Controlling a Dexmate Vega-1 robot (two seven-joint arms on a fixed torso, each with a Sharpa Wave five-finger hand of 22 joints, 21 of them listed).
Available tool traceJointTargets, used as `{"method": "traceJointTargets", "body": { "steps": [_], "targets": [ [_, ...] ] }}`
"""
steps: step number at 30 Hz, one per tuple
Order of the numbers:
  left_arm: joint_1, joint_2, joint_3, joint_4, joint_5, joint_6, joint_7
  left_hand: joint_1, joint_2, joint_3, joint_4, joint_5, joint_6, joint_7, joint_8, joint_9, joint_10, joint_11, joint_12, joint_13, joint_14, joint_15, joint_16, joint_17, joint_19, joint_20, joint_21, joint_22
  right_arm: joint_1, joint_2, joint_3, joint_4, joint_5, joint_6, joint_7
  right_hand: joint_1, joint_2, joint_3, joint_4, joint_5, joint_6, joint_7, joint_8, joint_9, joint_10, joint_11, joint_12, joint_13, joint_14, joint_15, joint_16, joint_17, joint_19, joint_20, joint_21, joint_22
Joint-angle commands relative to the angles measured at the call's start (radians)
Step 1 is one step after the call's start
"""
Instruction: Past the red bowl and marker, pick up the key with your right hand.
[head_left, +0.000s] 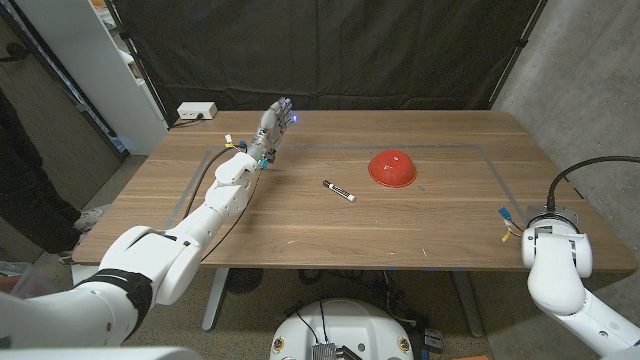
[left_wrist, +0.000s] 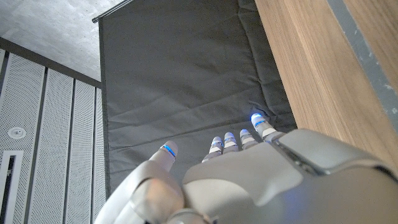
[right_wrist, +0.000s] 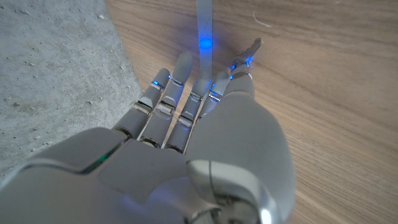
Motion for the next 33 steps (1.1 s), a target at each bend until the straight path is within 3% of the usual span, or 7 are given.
{"method": "traceJointTargets", "body": {
  "steps": [1,8,14,33],
  "targets": [
    [0.029,0.011,-0.008,-0.051,-0.010,-0.005,0.013,0.012,0.051,0.002,-0.006,0.006,0.003,-0.004,0.002,0.003,0.003,-0.004,0.005,0.004,0.003,0.001,0.003,0.001,0.003,-0.001,0.000,0.000,-0.023,-0.012,0.002,-0.002,0.006,-0.002,-0.029,0.036,0.016,0.003,-0.014,0.012,0.055,0.000,0.016,-0.003,0.062,-0.001,0.022,-0.007,0.030,-0.110,0.007,0.012,0.016,-0.028,0.010,0.002],
    [0.049,0.020,-0.012,-0.083,-0.018,-0.004,0.024,0.012,0.050,0.000,-0.005,0.007,0.005,-0.004,0.002,0.003,0.003,-0.004,0.005,0.004,0.006,0.000,0.004,0.002,0.004,0.000,-0.001,-0.001,-0.037,-0.015,0.006,-0.009,0.017,-0.006,-0.046,0.063,0.033,0.008,-0.023,0.015,0.099,0.014,0.019,-0.018,0.104,0.005,0.024,-0.036,0.050,-0.106,0.005,0.021,0.033,-0.026,0.022,0.001],
    [0.055,0.026,-0.011,-0.093,-0.020,-0.001,0.028,0.011,0.050,-0.001,-0.005,0.007,0.005,-0.004,0.002,0.003,0.004,-0.004,0.005,0.004,0.007,-0.001,0.004,0.002,0.004,0.000,-0.002,-0.001,-0.044,-0.017,0.006,-0.017,0.034,-0.009,-0.079,0.094,0.060,0.018,-0.029,0.018,0.188,0.040,0.021,-0.051,0.188,0.020,0.029,-0.082,0.090,-0.107,0.009,0.032,0.055,-0.022,0.039,-0.001],
    [0.064,0.031,-0.008,-0.105,-0.029,0.003,0.017,0.013,0.053,-0.002,-0.004,0.008,0.001,-0.004,0.000,0.004,0.001,-0.004,0.003,0.004,0.004,0.000,0.002,0.002,0.004,0.000,-0.006,-0.001,-0.057,-0.021,0.016,-0.050,0.046,-0.027,-0.152,0.108,0.072,0.021,-0.027,0.014,0.203,0.047,-0.006,-0.086,0.190,0.031,0.039,-0.064,0.100,-0.106,-0.001,0.045,0.046,-0.033,0.048,-0.004]
  ]
}}
